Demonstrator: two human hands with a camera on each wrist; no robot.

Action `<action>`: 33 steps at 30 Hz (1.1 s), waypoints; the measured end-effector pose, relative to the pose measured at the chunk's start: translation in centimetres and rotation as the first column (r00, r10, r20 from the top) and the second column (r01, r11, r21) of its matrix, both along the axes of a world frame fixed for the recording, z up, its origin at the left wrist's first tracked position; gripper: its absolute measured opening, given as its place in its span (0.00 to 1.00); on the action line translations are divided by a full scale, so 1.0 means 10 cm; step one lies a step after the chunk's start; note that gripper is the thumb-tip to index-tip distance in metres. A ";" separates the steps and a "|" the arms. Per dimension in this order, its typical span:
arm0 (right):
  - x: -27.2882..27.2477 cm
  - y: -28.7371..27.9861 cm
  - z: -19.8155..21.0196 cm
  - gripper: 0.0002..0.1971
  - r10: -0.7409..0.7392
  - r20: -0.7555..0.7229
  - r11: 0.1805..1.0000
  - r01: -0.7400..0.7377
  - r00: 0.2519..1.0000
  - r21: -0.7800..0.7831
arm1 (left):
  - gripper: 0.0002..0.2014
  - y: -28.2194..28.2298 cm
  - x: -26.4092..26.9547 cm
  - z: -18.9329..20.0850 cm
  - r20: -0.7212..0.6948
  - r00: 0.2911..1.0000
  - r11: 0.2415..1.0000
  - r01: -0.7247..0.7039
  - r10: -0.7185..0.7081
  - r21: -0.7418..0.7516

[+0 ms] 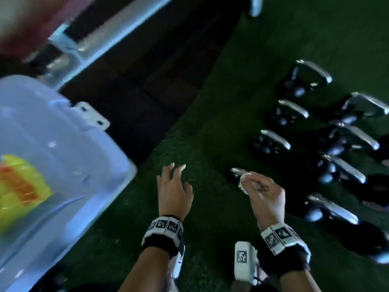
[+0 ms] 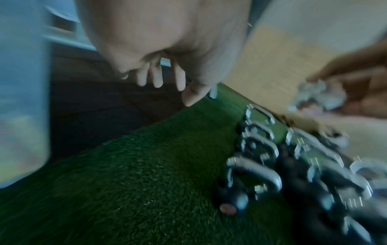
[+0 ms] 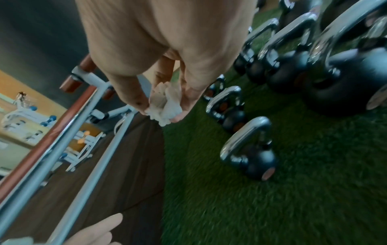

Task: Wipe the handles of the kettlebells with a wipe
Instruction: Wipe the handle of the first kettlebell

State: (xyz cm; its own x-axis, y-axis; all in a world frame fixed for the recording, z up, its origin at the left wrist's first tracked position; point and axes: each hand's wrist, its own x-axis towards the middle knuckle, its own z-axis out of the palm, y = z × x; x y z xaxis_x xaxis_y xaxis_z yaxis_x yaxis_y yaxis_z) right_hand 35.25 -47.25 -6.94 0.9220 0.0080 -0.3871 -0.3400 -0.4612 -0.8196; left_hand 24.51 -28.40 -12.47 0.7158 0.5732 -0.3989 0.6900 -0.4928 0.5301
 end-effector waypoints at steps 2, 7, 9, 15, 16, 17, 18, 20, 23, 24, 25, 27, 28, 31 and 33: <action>0.14 -0.38 -0.30 0.07 -0.061 0.041 0.998 0.062 0.997 -0.020 | 0.28 -0.32 0.29 -0.44 0.042 0.997 0.997 0.064 -0.062 -0.048; 0.40 -0.93 -1.01 0.14 -0.193 0.147 0.981 0.194 0.970 0.006 | 0.38 -0.87 0.80 -1.60 -0.036 0.999 0.912 -0.012 -0.003 -0.410; 0.48 -1.02 -1.25 0.18 -0.192 0.186 0.981 0.190 0.964 0.026 | 0.43 -1.01 0.96 -2.00 -0.016 0.999 0.877 0.027 -0.039 -0.480; 0.60 -1.05 -1.75 0.15 -0.064 0.433 0.997 0.073 0.899 -0.003 | 0.33 -1.22 1.25 -2.78 0.174 0.985 0.834 0.095 0.001 -0.543; 0.61 -1.05 -1.77 0.16 -0.048 0.453 0.998 0.055 0.890 -0.003 | 0.35 -1.25 1.29 -2.83 0.206 0.979 0.823 0.113 0.004 -0.556; 0.61 -1.04 -1.79 0.16 -0.038 0.465 0.999 0.042 0.884 0.002 | 0.38 -1.27 1.33 -2.85 0.244 0.970 0.813 0.142 0.000 -0.565; 0.61 -1.03 -1.81 0.17 -0.035 0.474 0.999 0.036 0.880 0.008 | 0.39 -1.29 1.36 -2.85 0.279 0.960 0.804 0.170 -0.005 -0.570; 0.56 -0.98 -1.85 0.17 -0.049 0.510 0.998 0.064 0.859 -0.012 | 0.38 -1.32 1.39 -2.88 0.322 0.947 0.794 0.193 0.003 -0.577; 0.42 -0.82 -1.91 0.15 -0.039 0.605 0.988 0.123 0.795 -0.098 | 0.32 -1.32 1.42 -2.99 0.327 0.945 0.765 0.207 0.006 -0.610; 0.36 -0.75 -1.95 0.15 -0.029 0.634 0.983 0.136 0.773 -0.121 | 0.29 -1.30 1.44 -3.00 0.311 0.950 0.756 0.217 -0.018 -0.617; 0.31 -0.68 -2.00 0.14 -0.016 0.653 0.978 0.148 0.757 -0.148 | 0.25 -1.28 1.47 -3.01 0.297 0.954 0.739 0.229 -0.042 -0.634; 0.25 -0.52 -2.12 0.14 0.019 0.675 0.962 0.171 0.738 -0.214 | 0.17 -1.23 1.52 -3.03 0.284 0.952 0.716 0.277 -0.115 -0.640; 0.23 -0.44 -2.18 0.13 0.041 0.675 0.951 0.179 0.737 -0.253 | 0.15 -1.21 1.53 -3.02 0.277 0.949 0.714 0.297 -0.149 -0.634; 0.18 -0.31 -2.28 0.14 0.075 0.672 0.924 0.202 0.737 -0.324 | 0.11 -1.17 1.55 -3.02 0.245 0.952 0.714 0.299 -0.183 -0.633; 0.16 -0.33 -2.31 0.15 0.053 0.684 0.914 0.240 0.728 -0.327 | 0.15 -1.16 1.55 -2.99 0.257 0.947 0.707 0.317 -0.195 -0.632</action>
